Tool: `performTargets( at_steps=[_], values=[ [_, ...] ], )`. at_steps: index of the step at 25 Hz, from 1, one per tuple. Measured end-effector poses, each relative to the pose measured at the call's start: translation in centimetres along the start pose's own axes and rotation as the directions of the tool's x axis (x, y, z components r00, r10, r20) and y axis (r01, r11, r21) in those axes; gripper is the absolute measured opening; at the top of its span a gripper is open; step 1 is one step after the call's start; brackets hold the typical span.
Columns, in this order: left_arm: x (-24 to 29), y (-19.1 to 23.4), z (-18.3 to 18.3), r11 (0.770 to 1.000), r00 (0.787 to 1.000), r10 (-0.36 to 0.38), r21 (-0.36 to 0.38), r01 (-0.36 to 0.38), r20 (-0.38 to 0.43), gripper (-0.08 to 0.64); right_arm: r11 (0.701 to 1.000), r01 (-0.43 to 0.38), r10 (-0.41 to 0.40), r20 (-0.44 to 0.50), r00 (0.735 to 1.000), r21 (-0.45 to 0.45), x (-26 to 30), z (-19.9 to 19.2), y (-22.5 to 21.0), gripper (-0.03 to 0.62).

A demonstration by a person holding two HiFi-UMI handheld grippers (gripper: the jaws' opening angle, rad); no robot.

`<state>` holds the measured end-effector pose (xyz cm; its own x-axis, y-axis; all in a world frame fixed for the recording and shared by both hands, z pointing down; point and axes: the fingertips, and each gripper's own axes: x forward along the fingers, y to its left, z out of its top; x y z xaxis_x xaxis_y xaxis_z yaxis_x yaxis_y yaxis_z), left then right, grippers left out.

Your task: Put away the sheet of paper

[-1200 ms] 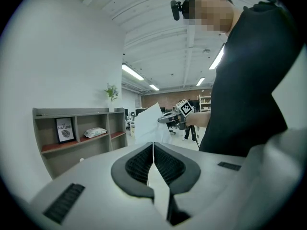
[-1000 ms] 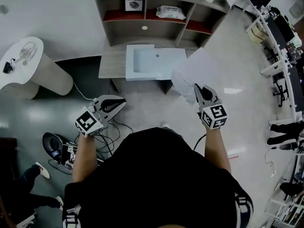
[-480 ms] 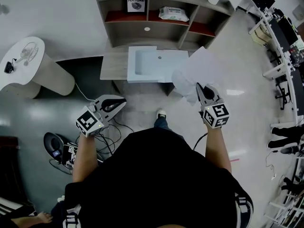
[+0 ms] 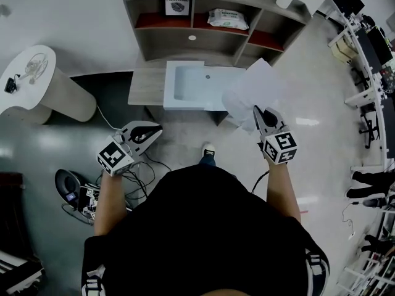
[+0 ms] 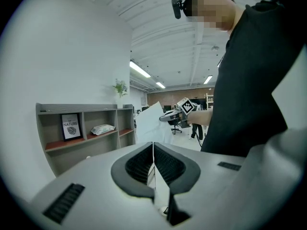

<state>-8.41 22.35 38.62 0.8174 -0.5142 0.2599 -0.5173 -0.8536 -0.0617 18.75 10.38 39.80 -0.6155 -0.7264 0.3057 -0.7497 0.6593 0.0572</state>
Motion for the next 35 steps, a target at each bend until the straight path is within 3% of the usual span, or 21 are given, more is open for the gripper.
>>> performTargets(
  at_steps=[30,35],
  values=[
    [5.2,7.2,-0.8,0.996,0.998,0.056,-0.071,-0.057,-0.02,0.021,0.993,-0.119,0.118,-0.063,0.991,-0.012,8.7,0.0,-5.5,0.014],
    [6.6,9.0,-1.2,0.993,0.995,0.074,-0.082,-0.079,-0.06,0.021,0.992,-0.129,0.128,-0.074,0.989,-0.011,10.4,-0.1,-6.8,0.014]
  ],
)
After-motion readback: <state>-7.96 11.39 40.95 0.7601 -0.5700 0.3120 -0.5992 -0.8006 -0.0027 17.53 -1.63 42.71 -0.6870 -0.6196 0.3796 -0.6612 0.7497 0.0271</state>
